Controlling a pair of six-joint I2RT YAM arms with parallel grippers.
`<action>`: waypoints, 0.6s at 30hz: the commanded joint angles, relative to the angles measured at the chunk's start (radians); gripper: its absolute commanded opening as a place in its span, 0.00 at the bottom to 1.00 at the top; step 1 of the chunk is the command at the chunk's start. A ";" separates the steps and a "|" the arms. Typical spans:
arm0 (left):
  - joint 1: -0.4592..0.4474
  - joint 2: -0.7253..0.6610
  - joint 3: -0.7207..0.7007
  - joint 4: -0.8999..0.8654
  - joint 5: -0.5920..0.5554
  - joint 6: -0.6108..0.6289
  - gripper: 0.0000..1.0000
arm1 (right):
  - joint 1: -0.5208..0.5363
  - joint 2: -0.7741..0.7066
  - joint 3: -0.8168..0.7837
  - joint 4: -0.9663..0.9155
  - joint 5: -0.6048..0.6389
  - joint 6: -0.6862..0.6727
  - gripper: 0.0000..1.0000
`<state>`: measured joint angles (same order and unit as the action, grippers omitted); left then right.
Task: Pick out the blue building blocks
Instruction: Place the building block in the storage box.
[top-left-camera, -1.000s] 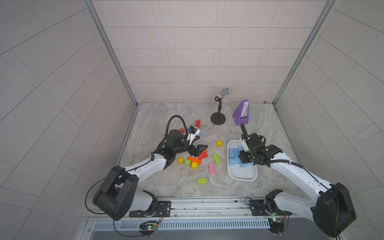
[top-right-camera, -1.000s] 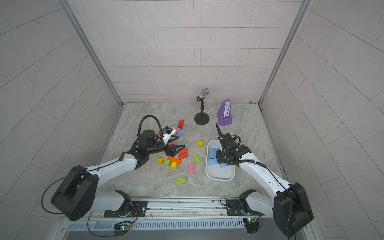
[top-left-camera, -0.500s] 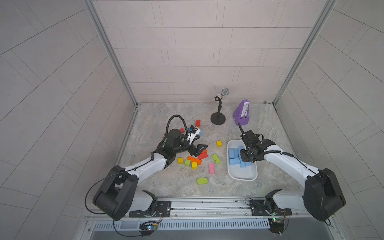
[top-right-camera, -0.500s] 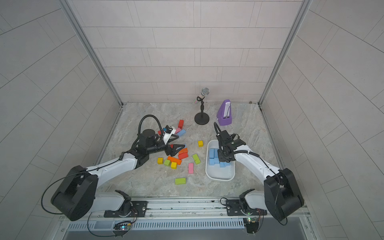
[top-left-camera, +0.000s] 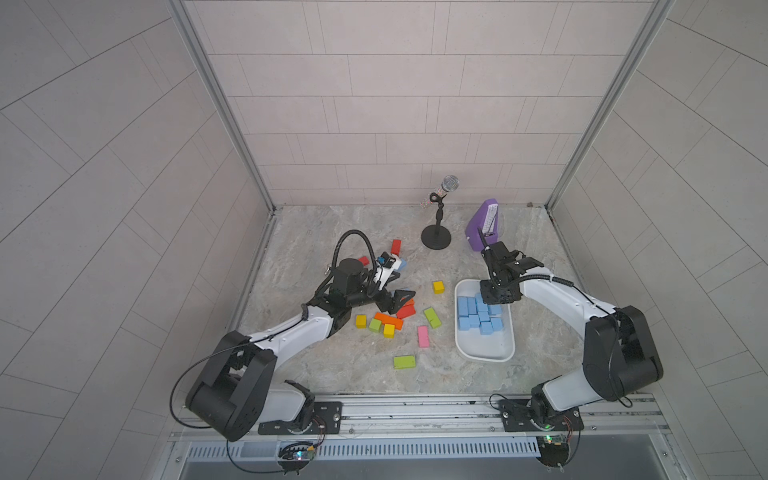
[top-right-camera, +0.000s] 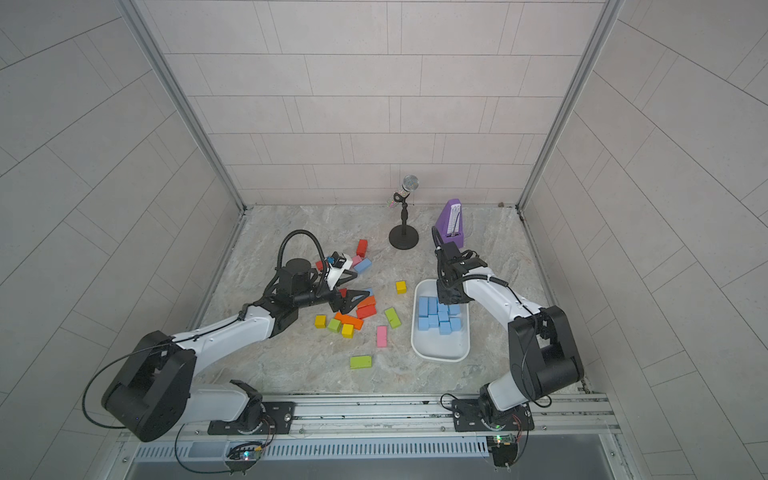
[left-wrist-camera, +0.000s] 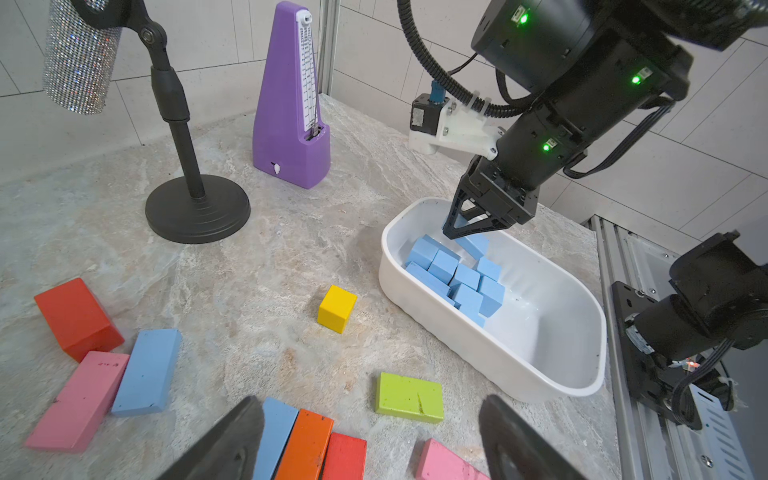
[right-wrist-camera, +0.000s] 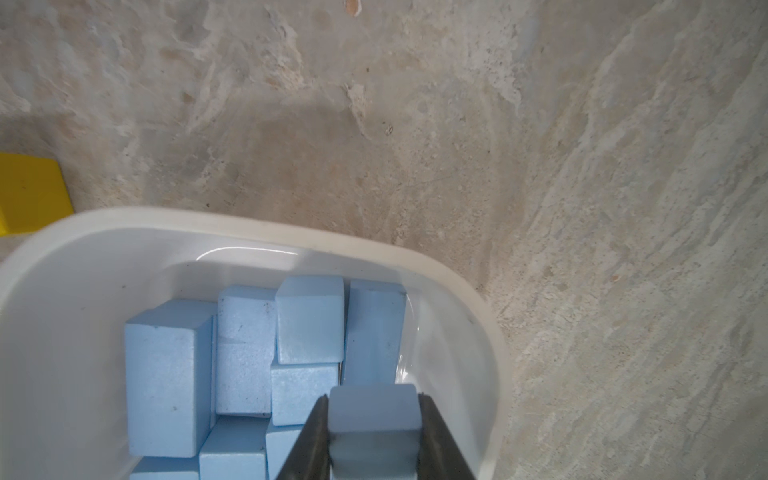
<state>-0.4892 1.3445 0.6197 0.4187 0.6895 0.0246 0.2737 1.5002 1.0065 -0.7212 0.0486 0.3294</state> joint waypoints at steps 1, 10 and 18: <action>0.000 -0.003 0.031 -0.004 0.005 0.020 0.86 | -0.004 0.010 0.020 -0.025 0.025 -0.008 0.18; 0.000 0.000 0.034 -0.008 0.002 0.020 0.86 | -0.014 0.029 0.022 -0.009 0.024 -0.001 0.36; 0.000 0.003 0.038 -0.023 -0.008 0.033 0.86 | -0.016 -0.022 0.004 -0.005 -0.011 0.002 0.46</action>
<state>-0.4892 1.3449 0.6235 0.3977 0.6857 0.0330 0.2607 1.5215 1.0149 -0.7143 0.0444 0.3294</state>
